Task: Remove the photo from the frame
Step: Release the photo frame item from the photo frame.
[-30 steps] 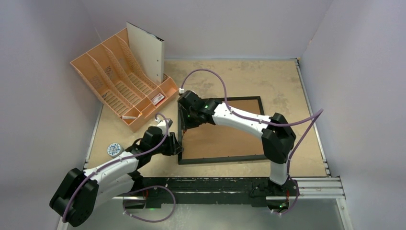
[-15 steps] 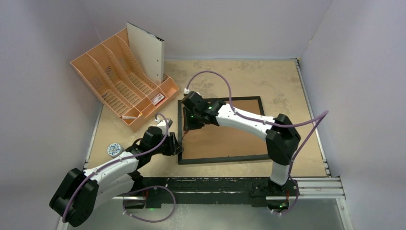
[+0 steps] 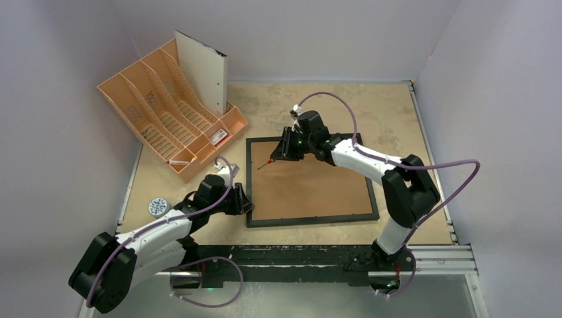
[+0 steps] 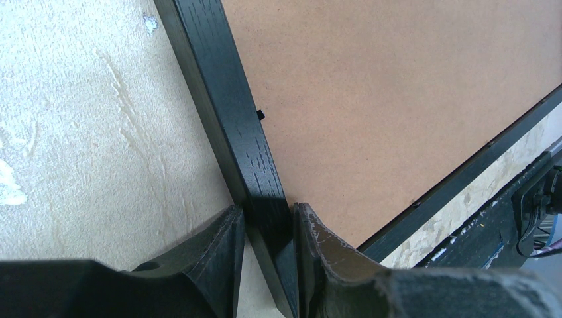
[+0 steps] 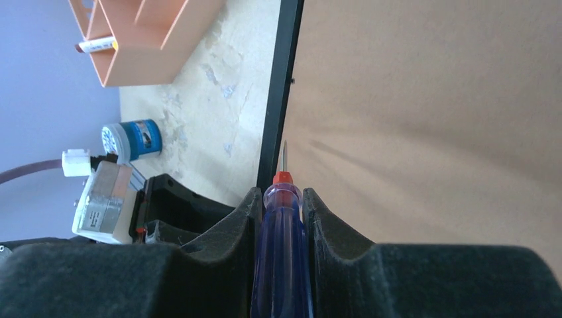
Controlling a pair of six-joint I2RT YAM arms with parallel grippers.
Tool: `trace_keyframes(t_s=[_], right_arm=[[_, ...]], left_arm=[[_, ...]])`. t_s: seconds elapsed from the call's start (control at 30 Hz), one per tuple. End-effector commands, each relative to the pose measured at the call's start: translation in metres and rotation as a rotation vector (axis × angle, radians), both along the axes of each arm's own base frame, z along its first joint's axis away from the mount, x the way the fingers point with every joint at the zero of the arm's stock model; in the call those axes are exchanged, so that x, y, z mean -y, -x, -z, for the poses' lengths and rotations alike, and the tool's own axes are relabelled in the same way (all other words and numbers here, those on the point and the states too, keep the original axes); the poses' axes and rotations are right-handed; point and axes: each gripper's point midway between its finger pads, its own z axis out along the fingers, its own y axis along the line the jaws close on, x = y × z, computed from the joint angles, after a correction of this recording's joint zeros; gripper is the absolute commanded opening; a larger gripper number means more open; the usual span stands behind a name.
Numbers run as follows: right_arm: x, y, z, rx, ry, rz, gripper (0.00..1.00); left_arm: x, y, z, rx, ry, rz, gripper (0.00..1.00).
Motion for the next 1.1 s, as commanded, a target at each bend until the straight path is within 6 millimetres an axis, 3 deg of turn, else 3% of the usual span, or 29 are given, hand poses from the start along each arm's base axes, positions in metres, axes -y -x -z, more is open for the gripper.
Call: trace_keyframes(t_s=[0.0,0.33,0.77,1.07], right_arm=[[-0.018,-0.023,-0.026,0.096,-0.197,-0.066,0.00],[-0.020,-0.053,0.003,0.139,-0.230,-0.104,0.00],[0.001,-0.059,0.017,0.136,-0.260,-0.123,0.00],[-0.004,-0.055,0.040,0.080,-0.260,-0.171,0.00]], left_arm=[[-0.014,0.009,0.021,-0.028,-0.087,0.006,0.00],[-0.014,0.009,0.022,-0.029,-0.087,0.006,0.00],[-0.014,0.009,0.022,-0.029,-0.088,0.009,0.00],[-0.014,0.009,0.022,-0.032,-0.090,0.011,0.00]])
